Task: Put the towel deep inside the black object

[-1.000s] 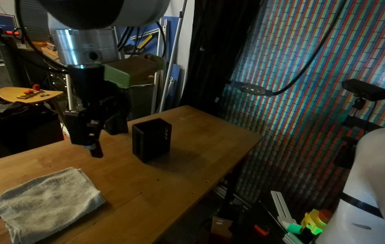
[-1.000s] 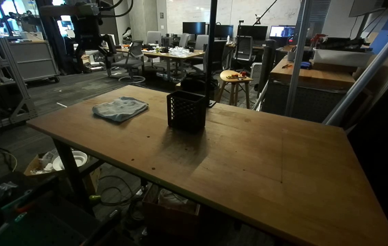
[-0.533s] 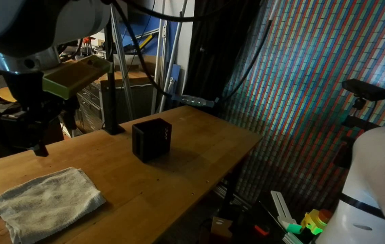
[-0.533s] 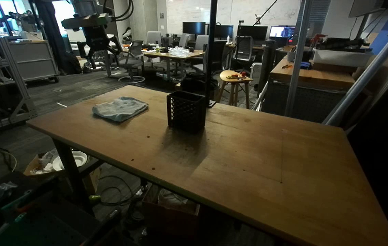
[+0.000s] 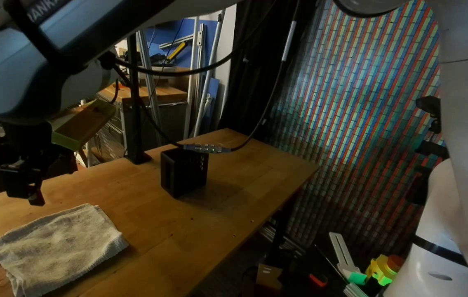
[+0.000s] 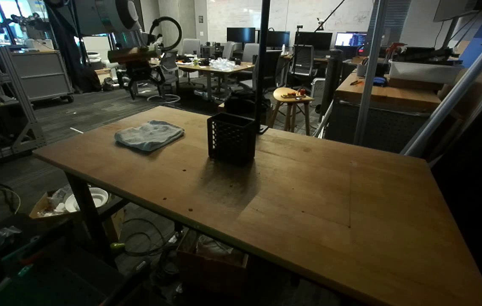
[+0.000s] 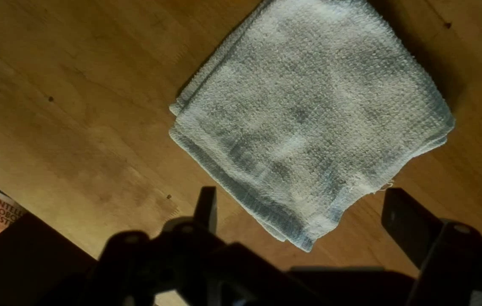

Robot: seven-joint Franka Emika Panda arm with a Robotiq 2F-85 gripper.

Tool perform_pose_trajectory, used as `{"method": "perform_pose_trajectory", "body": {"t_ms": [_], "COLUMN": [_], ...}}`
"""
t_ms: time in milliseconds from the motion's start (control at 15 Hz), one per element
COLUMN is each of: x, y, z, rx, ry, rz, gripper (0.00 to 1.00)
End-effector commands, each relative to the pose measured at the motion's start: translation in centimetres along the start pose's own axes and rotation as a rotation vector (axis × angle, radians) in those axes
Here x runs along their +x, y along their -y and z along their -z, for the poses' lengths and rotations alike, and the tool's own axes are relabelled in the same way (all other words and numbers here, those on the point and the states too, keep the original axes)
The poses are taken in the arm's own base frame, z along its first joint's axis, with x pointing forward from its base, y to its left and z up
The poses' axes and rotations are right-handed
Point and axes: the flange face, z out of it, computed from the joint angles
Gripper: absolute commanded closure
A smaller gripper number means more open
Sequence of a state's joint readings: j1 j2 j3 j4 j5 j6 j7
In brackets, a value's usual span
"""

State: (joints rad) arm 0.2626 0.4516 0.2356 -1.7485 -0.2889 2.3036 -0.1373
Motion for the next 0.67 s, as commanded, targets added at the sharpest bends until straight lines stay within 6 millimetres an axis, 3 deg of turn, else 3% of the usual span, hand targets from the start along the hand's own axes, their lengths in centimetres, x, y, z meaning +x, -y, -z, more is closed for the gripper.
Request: {"method": "perform_pose_trajectory", "body": {"t_ms": [0, 600], "x": [1.4, 1.9], "y": [-0.6, 0.3], "z": [-2.9, -11.0], "rx": [0.035, 0.15], "ry": [-0.028, 0.033], "rz": [0.065, 0.175], "gripper": [0.0, 0.0]}}
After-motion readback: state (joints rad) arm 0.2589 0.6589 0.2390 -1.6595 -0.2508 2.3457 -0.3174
